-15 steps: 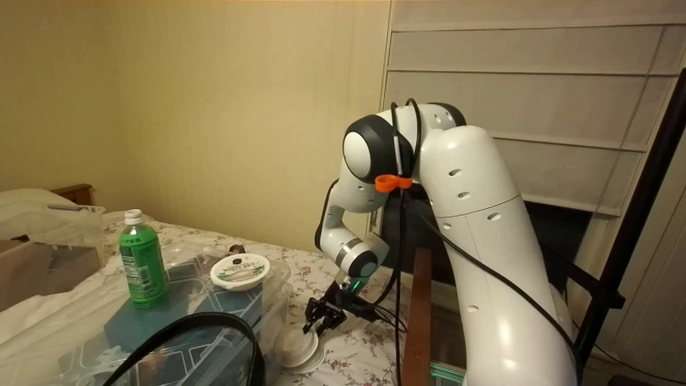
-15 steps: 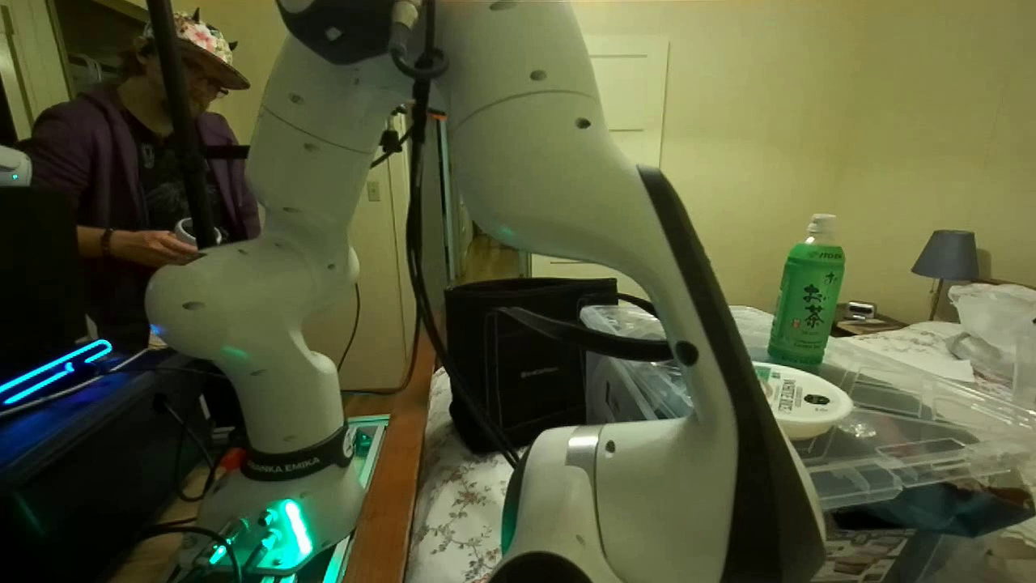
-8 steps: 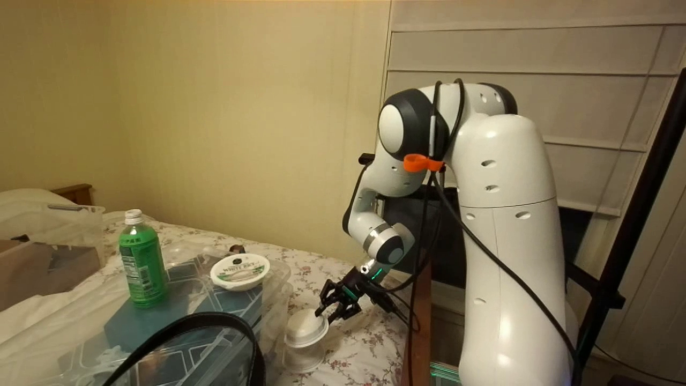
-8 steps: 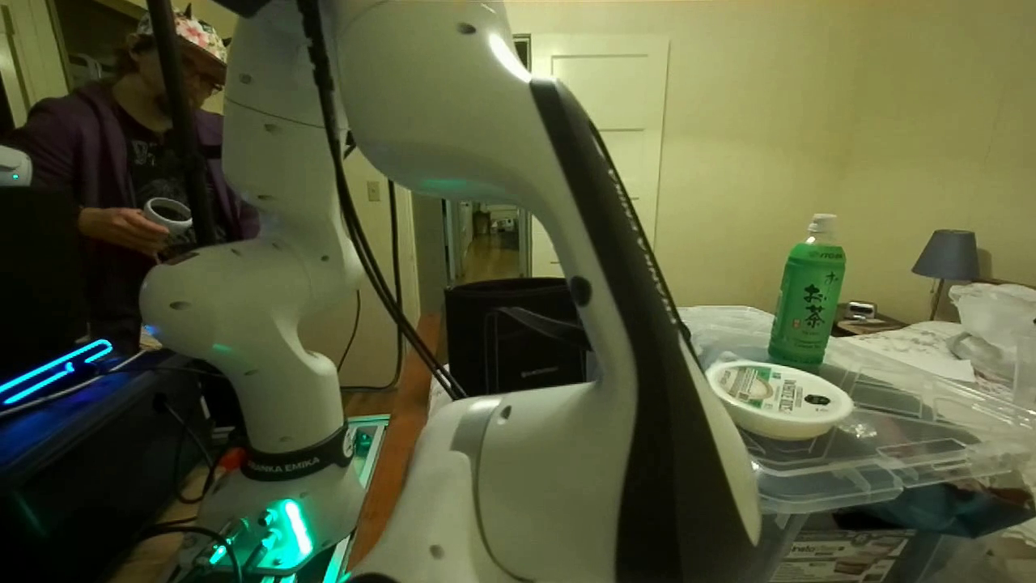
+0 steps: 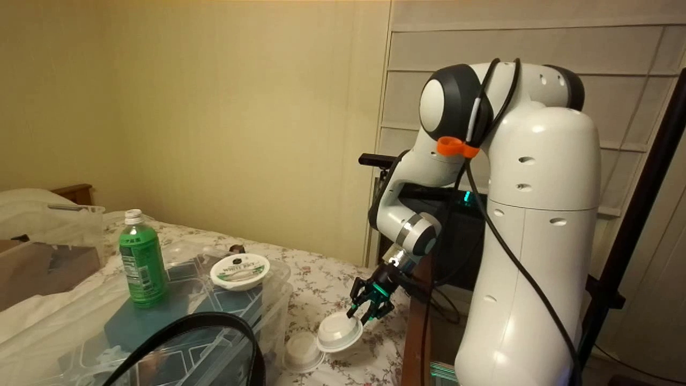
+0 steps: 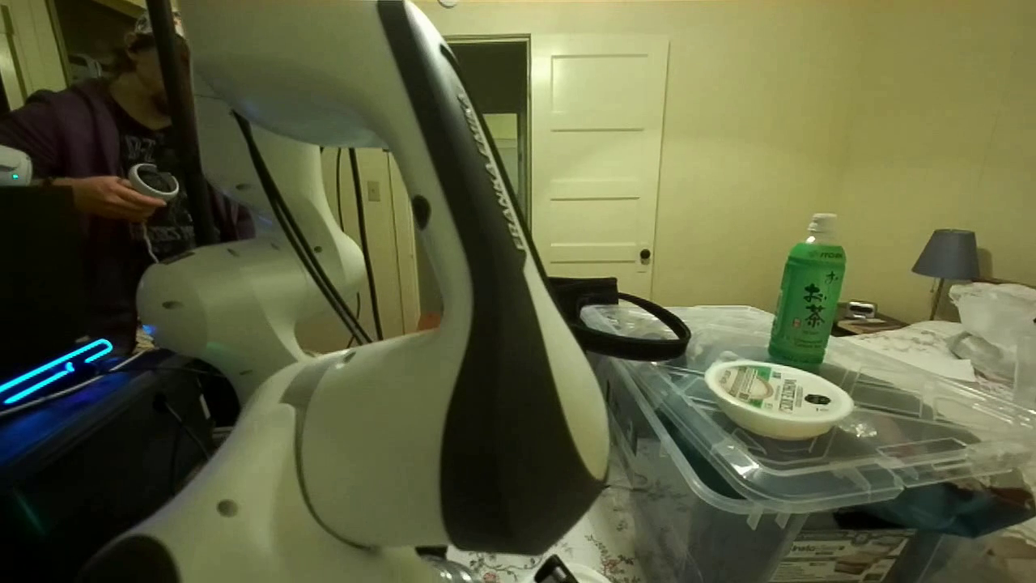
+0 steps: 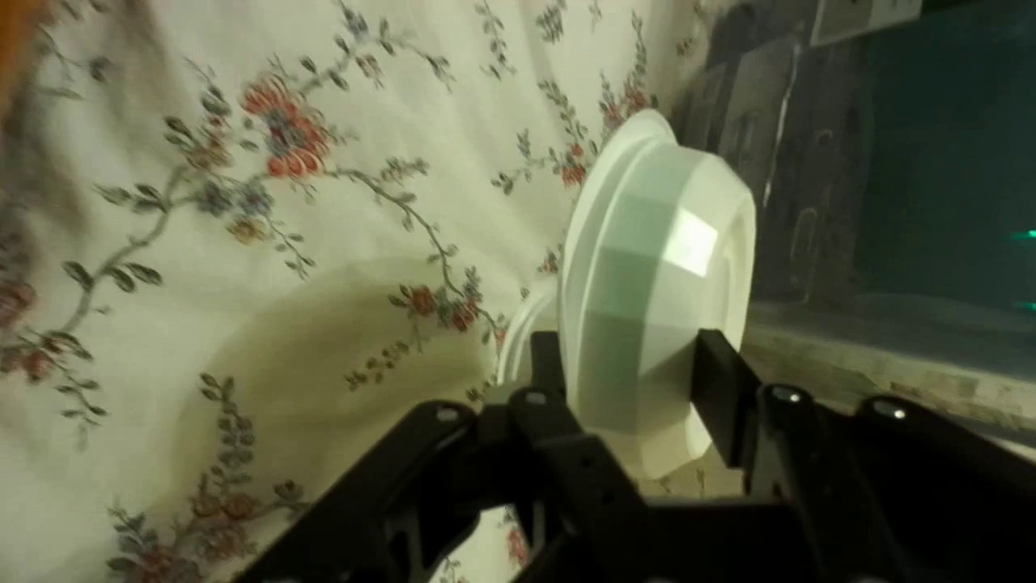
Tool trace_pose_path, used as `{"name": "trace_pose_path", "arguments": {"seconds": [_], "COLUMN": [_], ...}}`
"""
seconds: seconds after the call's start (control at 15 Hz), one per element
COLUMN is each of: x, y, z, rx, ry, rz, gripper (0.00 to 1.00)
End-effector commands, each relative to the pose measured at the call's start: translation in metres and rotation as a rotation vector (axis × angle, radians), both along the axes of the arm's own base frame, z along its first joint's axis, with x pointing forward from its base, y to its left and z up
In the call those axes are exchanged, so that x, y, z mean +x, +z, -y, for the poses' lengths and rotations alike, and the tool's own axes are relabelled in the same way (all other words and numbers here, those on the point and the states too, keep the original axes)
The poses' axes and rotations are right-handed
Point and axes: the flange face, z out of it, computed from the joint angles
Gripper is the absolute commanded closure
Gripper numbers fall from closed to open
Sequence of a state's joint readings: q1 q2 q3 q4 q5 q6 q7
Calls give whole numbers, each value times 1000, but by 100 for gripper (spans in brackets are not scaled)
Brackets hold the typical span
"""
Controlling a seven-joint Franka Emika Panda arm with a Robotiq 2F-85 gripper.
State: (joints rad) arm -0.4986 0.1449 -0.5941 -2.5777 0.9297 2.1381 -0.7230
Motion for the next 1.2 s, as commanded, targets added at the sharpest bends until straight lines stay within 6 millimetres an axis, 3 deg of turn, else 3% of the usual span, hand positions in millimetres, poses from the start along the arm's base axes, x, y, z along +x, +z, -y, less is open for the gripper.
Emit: {"name": "trace_pose_path", "arguments": {"seconds": [0.0,0.27,0.6,0.87,1.13], "x": [-26,-37,-28,-11,28], "y": [23,53,90,110,120], "z": [-27,-48,-75,-95,-121], "rx": [127,317,504,591,606], "ry": [107,238,324,358,344], "rz": [-72,-81,52,148,268], "gripper": [81,81,81,81,81]}}
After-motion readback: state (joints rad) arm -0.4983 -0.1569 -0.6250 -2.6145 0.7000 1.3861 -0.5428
